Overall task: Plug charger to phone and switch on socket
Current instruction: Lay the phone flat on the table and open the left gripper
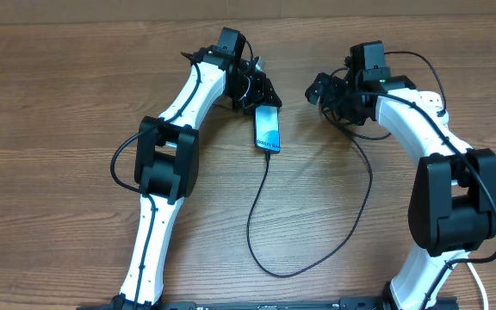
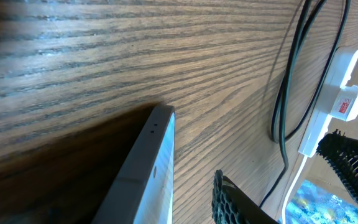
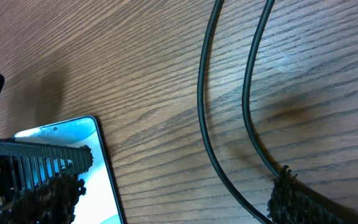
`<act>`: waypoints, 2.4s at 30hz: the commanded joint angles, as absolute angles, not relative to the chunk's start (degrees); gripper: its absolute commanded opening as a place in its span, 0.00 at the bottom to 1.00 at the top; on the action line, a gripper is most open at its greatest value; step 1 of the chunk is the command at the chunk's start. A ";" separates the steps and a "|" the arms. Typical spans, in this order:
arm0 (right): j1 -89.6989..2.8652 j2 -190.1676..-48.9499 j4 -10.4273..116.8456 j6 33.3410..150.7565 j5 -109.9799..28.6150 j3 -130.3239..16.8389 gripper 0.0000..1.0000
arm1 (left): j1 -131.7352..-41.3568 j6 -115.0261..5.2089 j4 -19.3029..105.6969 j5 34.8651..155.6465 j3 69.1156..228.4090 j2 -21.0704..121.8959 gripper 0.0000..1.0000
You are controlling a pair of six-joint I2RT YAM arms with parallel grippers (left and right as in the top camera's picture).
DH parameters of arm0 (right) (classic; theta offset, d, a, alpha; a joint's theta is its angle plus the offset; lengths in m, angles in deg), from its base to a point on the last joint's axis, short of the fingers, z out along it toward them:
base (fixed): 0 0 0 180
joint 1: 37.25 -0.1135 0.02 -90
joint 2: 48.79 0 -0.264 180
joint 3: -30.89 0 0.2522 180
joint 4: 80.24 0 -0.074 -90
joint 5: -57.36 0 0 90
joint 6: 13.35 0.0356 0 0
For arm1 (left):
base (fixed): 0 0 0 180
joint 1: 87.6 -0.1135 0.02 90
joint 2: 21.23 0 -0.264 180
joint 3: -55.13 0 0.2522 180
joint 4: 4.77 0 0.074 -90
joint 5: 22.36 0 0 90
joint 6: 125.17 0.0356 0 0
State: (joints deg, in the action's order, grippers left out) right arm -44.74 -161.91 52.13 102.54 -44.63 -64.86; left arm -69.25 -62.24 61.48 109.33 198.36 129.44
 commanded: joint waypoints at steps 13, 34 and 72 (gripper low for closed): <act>-44.52 -162.28 52.46 102.28 -44.23 -66.13 1.00 | -69.84 -63.01 64.74 103.21 198.36 129.31 0.87; -44.52 -162.28 52.43 102.28 -44.26 -66.13 1.00 | -70.16 -65.00 71.12 93.94 198.36 129.31 1.00; -44.52 -162.28 52.50 102.30 -44.23 -66.13 1.00 | -72.90 -56.10 84.95 73.77 198.38 108.80 1.00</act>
